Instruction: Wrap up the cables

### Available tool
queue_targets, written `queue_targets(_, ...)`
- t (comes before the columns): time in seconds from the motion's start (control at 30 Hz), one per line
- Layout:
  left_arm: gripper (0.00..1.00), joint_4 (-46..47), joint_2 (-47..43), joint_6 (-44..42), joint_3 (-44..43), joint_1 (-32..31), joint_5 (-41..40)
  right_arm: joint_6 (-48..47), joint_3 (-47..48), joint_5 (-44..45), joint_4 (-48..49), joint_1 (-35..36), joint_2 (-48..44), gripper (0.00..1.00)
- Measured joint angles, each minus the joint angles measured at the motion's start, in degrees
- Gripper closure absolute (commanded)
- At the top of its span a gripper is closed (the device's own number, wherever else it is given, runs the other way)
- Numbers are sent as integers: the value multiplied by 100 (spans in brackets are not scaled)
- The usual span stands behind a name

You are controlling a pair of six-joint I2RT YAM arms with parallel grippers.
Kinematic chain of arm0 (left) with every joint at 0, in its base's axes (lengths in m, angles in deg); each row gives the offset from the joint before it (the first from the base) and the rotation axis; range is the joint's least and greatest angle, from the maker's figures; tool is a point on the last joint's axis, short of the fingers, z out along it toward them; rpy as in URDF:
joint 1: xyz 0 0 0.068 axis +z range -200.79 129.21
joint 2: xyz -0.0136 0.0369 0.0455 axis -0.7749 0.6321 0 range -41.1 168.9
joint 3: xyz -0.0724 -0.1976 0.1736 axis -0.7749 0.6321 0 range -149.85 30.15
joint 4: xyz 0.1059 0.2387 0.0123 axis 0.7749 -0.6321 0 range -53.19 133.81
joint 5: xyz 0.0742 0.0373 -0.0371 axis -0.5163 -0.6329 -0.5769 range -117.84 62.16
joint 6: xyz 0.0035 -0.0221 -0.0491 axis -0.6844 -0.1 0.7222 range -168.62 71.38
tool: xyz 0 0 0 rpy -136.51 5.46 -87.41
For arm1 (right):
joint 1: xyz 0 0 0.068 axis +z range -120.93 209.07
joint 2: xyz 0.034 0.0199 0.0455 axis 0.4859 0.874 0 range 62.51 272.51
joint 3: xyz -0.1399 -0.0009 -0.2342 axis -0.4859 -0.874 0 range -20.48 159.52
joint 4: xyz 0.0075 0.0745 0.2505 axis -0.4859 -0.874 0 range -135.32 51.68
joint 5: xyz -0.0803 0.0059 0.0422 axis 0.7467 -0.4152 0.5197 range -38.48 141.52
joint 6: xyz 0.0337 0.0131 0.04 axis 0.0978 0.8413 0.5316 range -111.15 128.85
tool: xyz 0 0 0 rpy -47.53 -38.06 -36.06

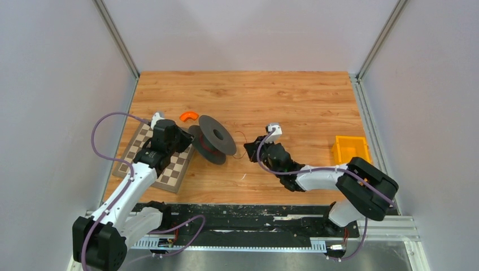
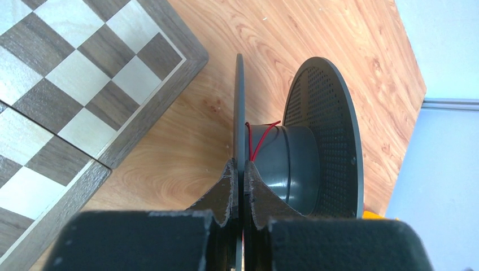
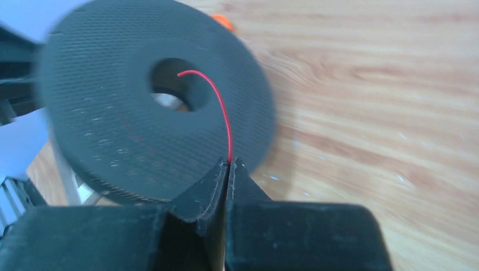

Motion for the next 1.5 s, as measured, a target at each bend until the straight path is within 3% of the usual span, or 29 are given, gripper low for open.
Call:
queue_targets(0.2, 100, -101, 72, 216, -31, 0, 4, -1381, 533, 570, 229, 925, -15, 100)
queue_targets(0.6, 100, -203, 74, 337, -31, 24, -20, -3005, 1128, 1709, 713, 1851, 881, 100)
queue_targets(0.8, 100, -225, 57, 345, -31, 26, -26, -3445, 1578, 2151, 752, 2017, 1204, 100)
queue_targets(1.17, 100, -363, -42, 501, -31, 26, -22, -4124, 1285, 2341, 1582, 2205, 1235, 100)
queue_targets(1.5, 100, -396, -42, 702, -31, 20, 94, -4262, 1235, 2557, 1622, 2247, 1115, 100)
